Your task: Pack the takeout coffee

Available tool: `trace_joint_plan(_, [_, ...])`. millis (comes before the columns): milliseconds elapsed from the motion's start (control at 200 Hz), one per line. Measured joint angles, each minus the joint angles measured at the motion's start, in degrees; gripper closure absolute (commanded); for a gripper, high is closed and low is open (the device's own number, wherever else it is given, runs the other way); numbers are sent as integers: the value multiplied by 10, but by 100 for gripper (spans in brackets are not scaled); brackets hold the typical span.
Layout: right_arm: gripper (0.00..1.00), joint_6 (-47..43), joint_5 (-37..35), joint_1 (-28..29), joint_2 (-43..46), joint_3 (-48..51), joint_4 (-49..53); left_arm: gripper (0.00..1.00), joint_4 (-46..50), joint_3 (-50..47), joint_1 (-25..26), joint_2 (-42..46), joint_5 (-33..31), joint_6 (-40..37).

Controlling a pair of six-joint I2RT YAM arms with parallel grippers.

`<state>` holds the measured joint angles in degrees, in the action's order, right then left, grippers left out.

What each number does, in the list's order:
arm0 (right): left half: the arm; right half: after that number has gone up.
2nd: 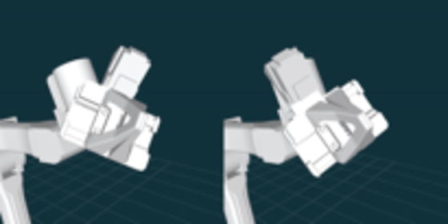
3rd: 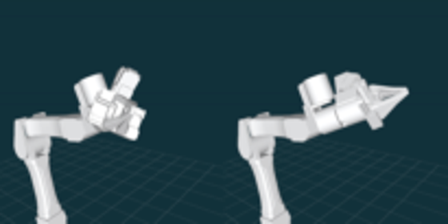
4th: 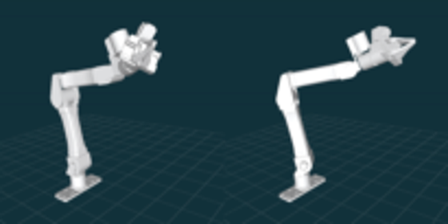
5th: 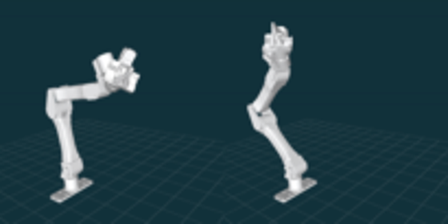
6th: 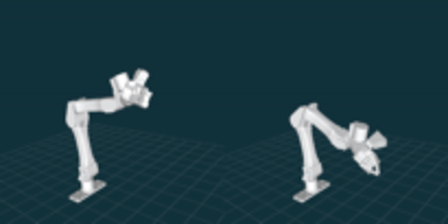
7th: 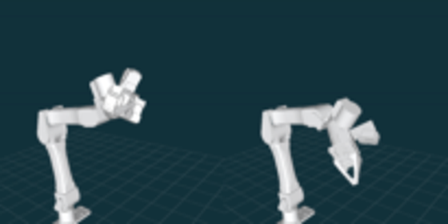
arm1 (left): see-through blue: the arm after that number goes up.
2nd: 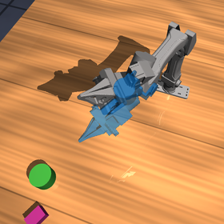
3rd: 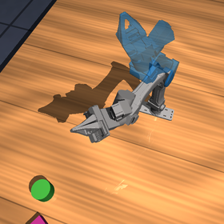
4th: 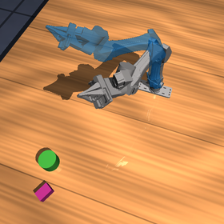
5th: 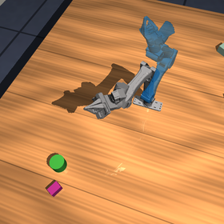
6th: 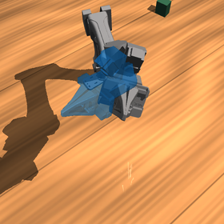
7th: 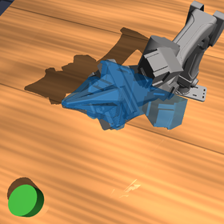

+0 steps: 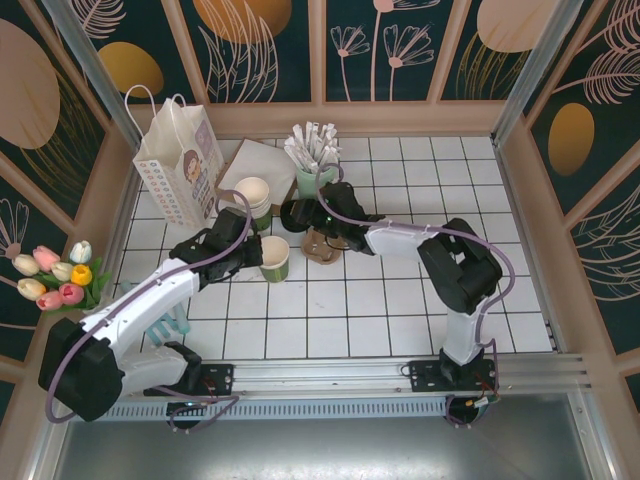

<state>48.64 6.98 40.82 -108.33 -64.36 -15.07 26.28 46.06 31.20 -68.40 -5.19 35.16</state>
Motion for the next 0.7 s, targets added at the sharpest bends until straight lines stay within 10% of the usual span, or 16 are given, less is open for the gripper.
trace_joint_plan(696, [33,-19,-23,-33,6,-15,84,80,-61,-8,7,-30,47,-15])
